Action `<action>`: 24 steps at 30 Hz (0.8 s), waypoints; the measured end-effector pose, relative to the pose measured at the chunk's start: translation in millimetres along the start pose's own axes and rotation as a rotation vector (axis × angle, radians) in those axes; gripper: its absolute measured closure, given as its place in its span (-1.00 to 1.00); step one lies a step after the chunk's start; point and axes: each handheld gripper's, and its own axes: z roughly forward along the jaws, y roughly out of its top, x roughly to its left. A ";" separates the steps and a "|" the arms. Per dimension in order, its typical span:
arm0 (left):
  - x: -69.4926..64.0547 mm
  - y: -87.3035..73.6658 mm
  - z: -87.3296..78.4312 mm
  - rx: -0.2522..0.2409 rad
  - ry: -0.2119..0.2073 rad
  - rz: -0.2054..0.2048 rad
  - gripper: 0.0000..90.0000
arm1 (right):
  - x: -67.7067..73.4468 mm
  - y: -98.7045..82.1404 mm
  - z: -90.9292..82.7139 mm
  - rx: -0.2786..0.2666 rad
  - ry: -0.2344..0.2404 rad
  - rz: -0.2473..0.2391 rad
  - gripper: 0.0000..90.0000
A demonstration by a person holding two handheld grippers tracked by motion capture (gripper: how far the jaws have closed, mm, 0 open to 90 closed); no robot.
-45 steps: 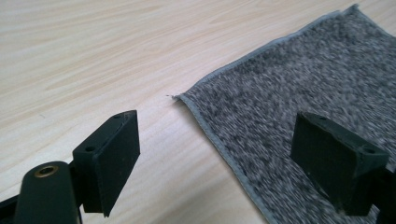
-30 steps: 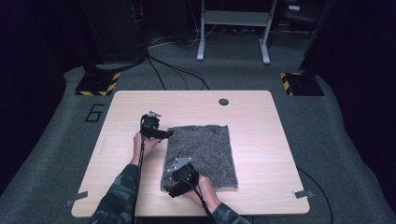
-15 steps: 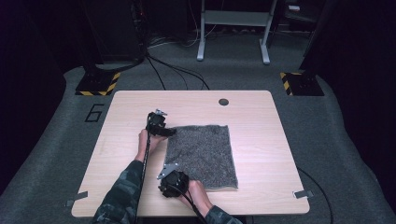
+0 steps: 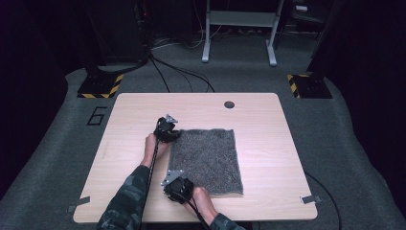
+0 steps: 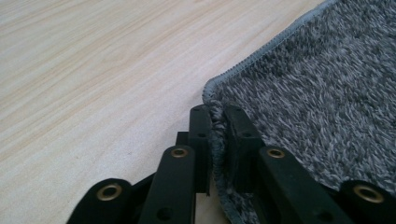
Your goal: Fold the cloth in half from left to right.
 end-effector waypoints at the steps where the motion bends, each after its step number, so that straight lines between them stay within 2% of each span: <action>1: -0.7 -0.1 0.3 -0.005 0.003 0.003 0.87 | 0.3 -0.1 0.1 -0.003 -0.002 -0.002 0.92; 3: -1.2 -0.6 0.3 -0.008 0.005 -0.004 0.89 | 0.6 -0.6 -0.2 -0.004 -0.009 -0.009 0.93; 4: -1.3 -0.7 0.3 -0.009 0.005 -0.008 0.89 | 1.6 -1.2 -0.6 -0.008 -0.009 0.012 0.93; 6: -1.5 -0.7 0.1 -0.008 0.008 -0.010 0.89 | 0.1 -2.8 -1.6 -0.014 -0.006 0.008 0.93; 8: -2.1 0.1 -0.4 0.001 0.010 -0.003 0.89 | -0.7 -4.9 -4.1 -0.019 -0.008 0.026 0.94; 9: -2.6 0.3 -0.4 -0.001 0.014 -0.003 0.89 | -1.9 -7.0 -6.3 -0.038 0.004 0.039 0.94; 13: -3.8 2.6 -3.5 -0.010 0.020 -0.004 0.90 | -3.6 -10.8 -14.2 -0.084 -0.004 0.065 0.94; 14: -4.3 3.2 -4.3 -0.011 0.023 -0.008 0.90 | -4.5 -10.6 -16.5 -0.080 0.011 0.069 0.94; 21: -3.9 6.4 -11.8 -0.021 0.028 -0.009 0.90 | -5.8 -14.5 -29.9 -0.151 0.010 0.120 0.94; 24: -1.3 9.1 -15.3 -0.017 0.032 -0.010 0.89 | -7.1 -13.7 -33.4 -0.168 0.013 0.118 0.94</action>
